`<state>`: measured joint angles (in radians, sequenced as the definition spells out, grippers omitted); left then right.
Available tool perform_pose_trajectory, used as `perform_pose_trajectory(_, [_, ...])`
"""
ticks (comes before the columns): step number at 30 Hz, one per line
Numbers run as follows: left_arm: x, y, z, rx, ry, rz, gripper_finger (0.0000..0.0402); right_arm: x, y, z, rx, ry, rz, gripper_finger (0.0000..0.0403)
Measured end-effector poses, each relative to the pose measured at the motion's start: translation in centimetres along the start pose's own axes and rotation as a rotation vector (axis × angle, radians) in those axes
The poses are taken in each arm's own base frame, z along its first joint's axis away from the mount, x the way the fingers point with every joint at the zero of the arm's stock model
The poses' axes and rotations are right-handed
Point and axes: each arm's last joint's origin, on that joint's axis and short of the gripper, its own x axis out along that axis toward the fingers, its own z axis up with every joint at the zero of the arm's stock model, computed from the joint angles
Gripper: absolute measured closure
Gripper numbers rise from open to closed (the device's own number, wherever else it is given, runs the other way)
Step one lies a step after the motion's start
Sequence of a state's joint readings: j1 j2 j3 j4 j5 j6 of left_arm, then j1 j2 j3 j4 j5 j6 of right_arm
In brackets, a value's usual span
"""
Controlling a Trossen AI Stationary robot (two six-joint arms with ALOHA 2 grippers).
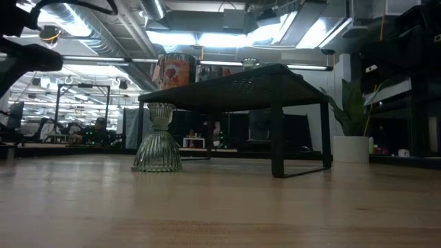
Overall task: Pick & Place candle stick holders
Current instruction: Put the left glass candle holder on the shelf
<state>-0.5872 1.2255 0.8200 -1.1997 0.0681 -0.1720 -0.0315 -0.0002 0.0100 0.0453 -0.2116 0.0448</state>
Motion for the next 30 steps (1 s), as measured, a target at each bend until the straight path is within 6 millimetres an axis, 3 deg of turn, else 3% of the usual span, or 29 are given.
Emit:
perform_pose_trajectory(16, [0.0, 0.0, 0.3, 0.0, -0.03, -0.006, 0.007, 0.0, 0.0, 0.0, 0.0, 0.0, 0.0, 0.0387])
perform_pose_trajectory(30, [1.2, 0.1, 0.0, -0.019, -0.017, -0.016, 0.0071, 0.0, 0.0, 0.0, 0.0, 0.0, 0.001, 0.0387])
